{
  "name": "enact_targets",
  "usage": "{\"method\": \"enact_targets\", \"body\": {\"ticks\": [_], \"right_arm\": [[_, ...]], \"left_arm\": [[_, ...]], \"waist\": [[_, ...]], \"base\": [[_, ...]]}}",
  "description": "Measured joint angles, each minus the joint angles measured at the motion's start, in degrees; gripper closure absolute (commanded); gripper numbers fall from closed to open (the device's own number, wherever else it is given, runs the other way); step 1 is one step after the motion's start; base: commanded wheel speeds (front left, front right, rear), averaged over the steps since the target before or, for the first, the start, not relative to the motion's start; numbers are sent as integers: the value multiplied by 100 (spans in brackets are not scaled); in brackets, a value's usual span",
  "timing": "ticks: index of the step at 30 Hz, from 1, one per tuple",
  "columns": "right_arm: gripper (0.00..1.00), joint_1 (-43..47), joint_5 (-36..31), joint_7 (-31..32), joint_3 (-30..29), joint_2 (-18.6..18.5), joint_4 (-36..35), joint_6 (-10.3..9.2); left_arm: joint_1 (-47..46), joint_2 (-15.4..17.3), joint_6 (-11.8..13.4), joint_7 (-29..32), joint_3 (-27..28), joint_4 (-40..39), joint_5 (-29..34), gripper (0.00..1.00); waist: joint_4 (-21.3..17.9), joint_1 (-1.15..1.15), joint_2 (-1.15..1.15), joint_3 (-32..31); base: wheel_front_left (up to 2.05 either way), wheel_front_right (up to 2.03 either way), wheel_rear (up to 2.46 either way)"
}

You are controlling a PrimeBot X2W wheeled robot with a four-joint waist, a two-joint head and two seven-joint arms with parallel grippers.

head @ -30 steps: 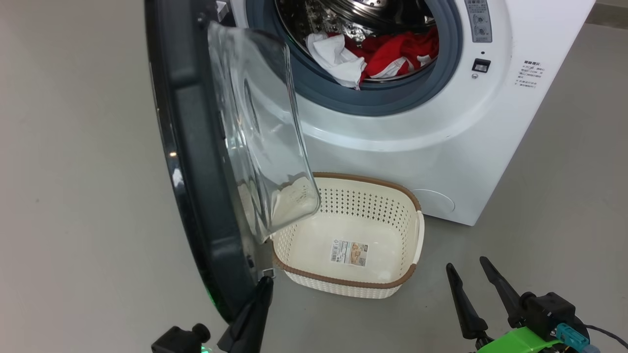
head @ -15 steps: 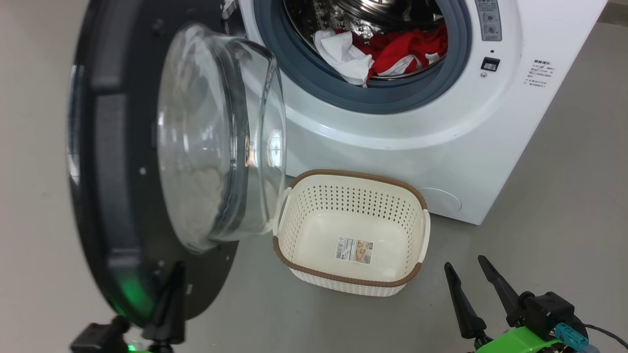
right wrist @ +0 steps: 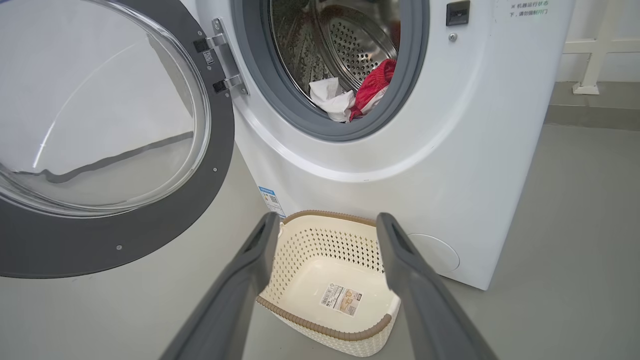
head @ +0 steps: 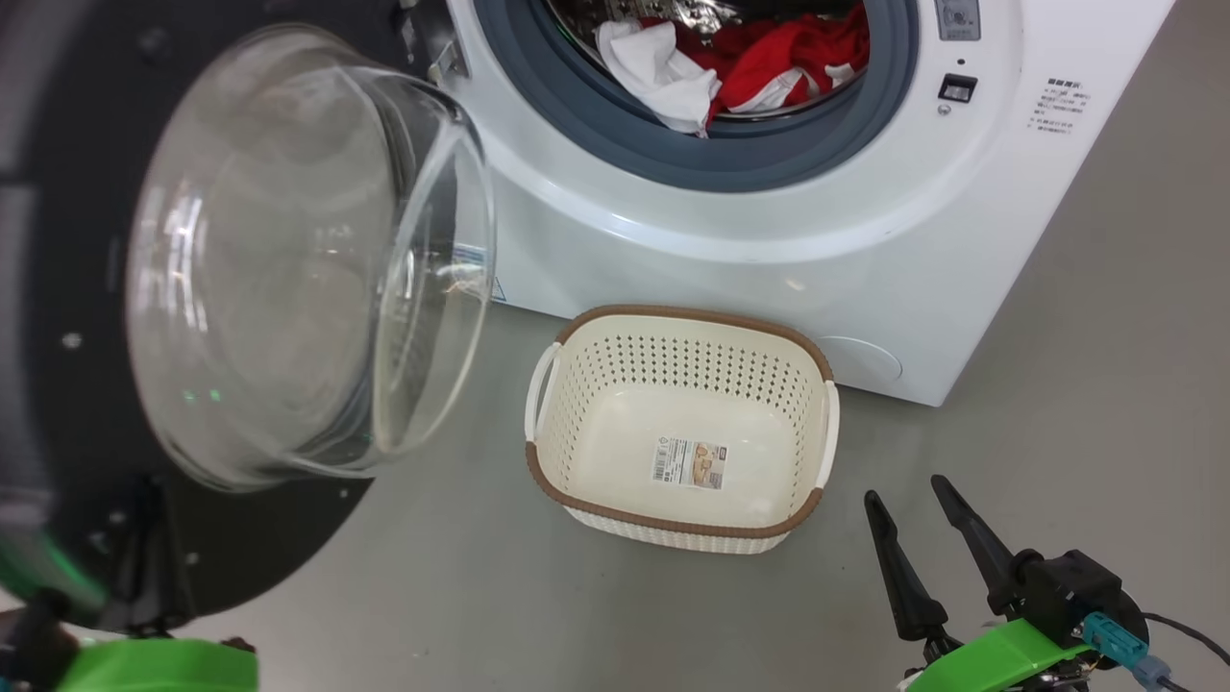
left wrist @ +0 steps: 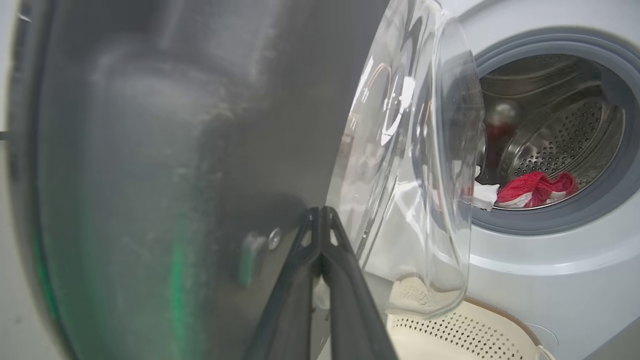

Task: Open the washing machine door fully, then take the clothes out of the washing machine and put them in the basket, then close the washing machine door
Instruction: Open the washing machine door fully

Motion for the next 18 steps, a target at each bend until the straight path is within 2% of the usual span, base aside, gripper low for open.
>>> {"method": "enact_targets", "body": {"ticks": [5, 18], "right_arm": [[0, -38, -43, 0, -2, -18, -19, 0], [0, -373, -141, -1, -36, -46, -44, 0]], "left_arm": [[-393, 73, -18, 0, 547, 312, 13, 100], [-1284, 666, -18, -1, 1511, 1161, 111, 100]], "waist": [[-69, 0, 0, 146], [-242, 0, 0, 519]], "base": [[0, 0, 0], [0, 0, 0]]}}
